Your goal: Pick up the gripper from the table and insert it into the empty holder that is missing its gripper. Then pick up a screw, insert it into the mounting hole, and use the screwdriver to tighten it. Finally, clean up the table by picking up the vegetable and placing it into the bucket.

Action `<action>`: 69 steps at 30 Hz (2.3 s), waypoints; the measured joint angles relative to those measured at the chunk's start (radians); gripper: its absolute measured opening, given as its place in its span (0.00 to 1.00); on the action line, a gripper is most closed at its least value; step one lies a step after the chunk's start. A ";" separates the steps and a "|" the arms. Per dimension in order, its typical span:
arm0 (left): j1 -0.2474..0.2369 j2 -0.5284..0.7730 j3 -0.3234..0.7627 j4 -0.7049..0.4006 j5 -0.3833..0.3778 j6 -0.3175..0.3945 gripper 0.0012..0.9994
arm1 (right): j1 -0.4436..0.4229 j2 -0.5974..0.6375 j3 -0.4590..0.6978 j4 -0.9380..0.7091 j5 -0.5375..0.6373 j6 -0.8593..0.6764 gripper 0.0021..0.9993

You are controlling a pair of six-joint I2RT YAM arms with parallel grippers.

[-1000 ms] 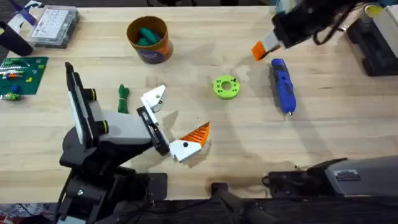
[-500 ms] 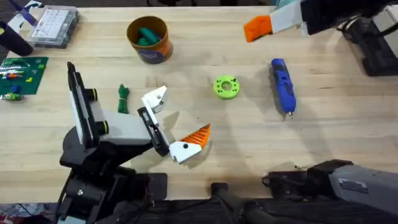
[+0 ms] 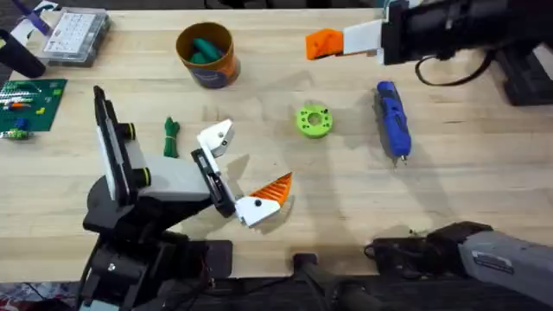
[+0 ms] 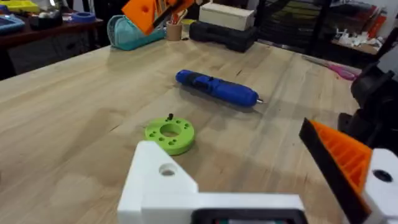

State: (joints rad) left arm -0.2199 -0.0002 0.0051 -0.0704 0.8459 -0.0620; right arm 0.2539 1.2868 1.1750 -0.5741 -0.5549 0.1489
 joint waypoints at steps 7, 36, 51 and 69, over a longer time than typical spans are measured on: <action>0.000 0.000 0.000 0.000 0.000 0.000 0.99 | -0.026 -0.024 -0.080 0.099 -0.149 0.078 0.01; 0.000 0.000 0.000 0.000 0.000 0.000 0.99 | -0.172 -0.004 -0.442 1.139 -0.640 0.659 0.01; 0.000 0.000 0.000 0.000 0.000 0.000 0.99 | -0.161 0.221 -0.506 1.338 -0.912 0.974 0.01; 0.000 0.000 0.000 0.000 0.000 0.000 0.99 | 0.046 0.448 -0.509 1.532 -0.960 1.083 0.01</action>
State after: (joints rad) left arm -0.2199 -0.0002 0.0051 -0.0705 0.8463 -0.0620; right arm 0.2995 1.7347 0.6661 0.9576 -1.5148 1.2320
